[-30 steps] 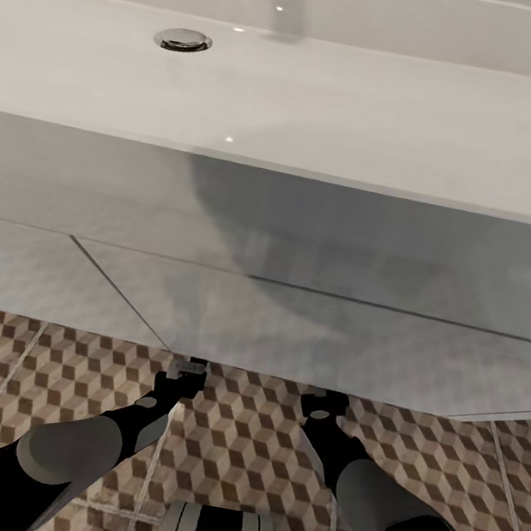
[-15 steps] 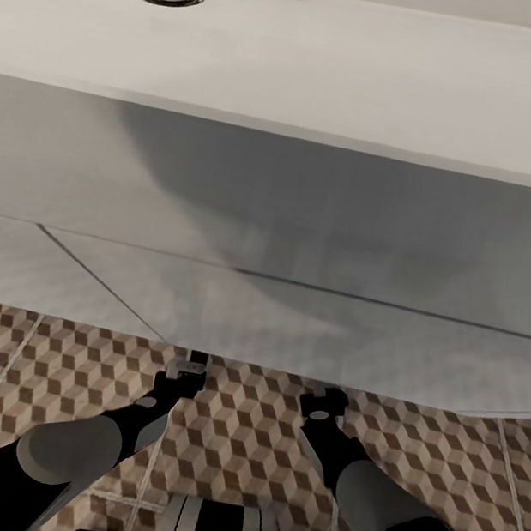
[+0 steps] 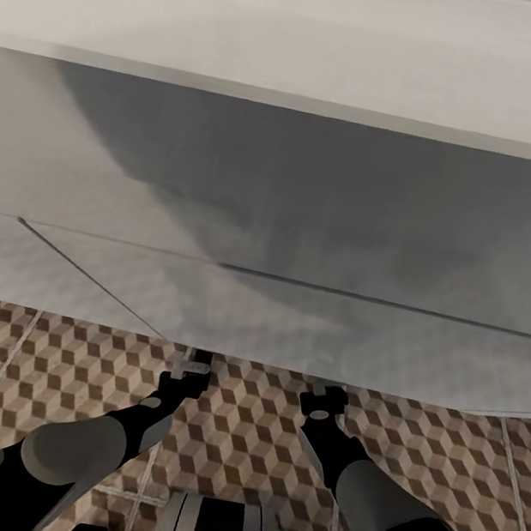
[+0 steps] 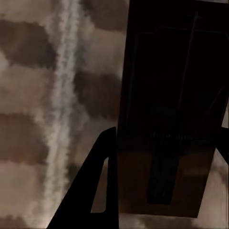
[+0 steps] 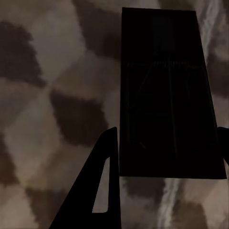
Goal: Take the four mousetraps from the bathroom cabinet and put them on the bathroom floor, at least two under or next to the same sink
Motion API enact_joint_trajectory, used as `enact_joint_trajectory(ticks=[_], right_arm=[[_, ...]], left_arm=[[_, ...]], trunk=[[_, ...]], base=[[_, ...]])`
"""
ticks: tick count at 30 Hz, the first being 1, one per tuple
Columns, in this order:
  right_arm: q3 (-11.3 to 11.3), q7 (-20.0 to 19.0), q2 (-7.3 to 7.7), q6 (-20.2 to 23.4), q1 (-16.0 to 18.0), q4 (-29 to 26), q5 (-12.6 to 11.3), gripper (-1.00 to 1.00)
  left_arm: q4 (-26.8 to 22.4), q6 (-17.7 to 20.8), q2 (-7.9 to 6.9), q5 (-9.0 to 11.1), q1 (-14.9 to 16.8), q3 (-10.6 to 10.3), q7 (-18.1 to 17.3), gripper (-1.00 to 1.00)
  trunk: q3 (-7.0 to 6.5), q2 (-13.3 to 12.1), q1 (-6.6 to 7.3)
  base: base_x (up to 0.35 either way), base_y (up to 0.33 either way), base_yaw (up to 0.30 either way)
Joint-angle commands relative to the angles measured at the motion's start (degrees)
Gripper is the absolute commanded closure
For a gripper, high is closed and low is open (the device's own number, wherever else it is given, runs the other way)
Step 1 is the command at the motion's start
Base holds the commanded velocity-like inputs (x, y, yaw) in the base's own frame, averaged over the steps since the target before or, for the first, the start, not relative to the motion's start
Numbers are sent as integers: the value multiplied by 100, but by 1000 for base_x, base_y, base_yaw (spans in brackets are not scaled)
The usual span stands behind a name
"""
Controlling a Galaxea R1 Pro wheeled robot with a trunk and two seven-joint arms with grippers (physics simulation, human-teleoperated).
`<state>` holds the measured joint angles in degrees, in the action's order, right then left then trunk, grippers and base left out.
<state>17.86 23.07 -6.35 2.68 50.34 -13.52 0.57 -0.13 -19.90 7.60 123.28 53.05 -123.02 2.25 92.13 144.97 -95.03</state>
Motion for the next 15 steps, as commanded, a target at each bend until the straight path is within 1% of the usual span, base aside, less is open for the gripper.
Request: enact_joint_trajectory(ticks=[1, 5, 9, 15], right_arm=[[33, 22, 1, 23, 5, -6, 1, 100], [33, 22, 2, 23, 10, -23, 3, 100], [33, 22, 9, 22, 15, -27, 4, 100], [33, 22, 12, 22, 32, -37, 4, 100]], left_arm=[[-2, -17, 20, 14, 12, -47, 48, 100], [-5, -22, 48, 19, 106, -47, 47, 100], [2, -35, 51, 20, 131, -47, 41, 100], [2, -218, 52, 20, 194, -47, 44, 100]], trunk=[[3, 1, 1], [3, 1, 1], [3, 1, 1], [3, 1, 1]], base=[[0, 0, 0], [0, 0, 0], [0, 0, 0], [0, 0, 0]])
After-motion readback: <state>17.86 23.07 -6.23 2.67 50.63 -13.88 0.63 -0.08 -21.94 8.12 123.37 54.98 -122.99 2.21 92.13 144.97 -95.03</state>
